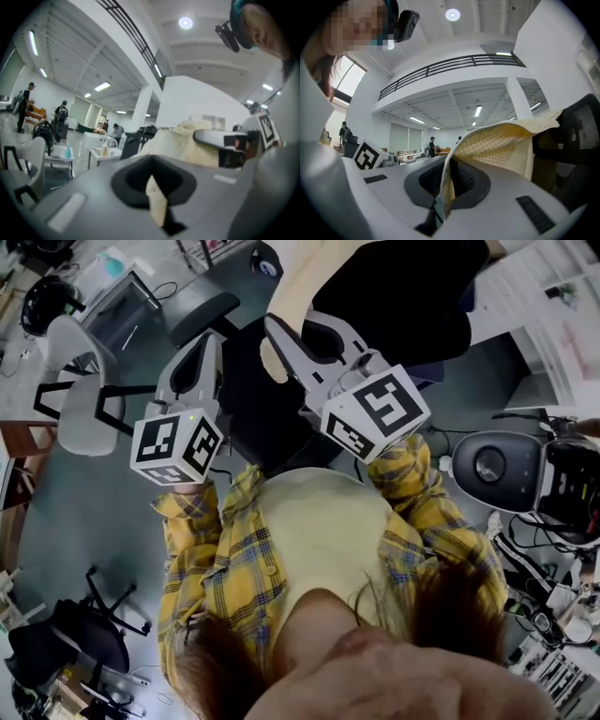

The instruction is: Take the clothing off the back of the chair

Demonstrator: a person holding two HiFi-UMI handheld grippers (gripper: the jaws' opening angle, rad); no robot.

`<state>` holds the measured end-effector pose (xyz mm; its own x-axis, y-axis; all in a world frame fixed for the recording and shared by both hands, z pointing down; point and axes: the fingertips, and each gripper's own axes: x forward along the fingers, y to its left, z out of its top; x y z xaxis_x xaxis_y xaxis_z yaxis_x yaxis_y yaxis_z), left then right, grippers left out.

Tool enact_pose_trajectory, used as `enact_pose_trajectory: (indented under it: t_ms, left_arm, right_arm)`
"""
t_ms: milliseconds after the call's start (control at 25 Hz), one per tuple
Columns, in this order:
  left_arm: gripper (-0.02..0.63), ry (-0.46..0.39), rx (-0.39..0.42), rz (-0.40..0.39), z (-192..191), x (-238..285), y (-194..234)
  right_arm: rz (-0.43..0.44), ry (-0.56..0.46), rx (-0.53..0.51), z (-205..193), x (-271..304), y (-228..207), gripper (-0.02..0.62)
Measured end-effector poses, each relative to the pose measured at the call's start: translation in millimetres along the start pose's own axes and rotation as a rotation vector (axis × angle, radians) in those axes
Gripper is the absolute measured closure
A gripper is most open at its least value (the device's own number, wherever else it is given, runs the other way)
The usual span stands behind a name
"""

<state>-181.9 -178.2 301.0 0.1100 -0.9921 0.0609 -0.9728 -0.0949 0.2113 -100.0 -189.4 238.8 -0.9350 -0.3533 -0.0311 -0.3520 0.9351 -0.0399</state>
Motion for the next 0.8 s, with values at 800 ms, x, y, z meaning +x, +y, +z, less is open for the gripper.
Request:
enact_pose_trajectory:
  t_ms: [800]
  left_arm:
    - [0.603, -0.053, 0.021, 0.16, 10, -58, 29]
  right_arm:
    - [0.456, 0.061, 0.067, -29, -7, 134, 0.581]
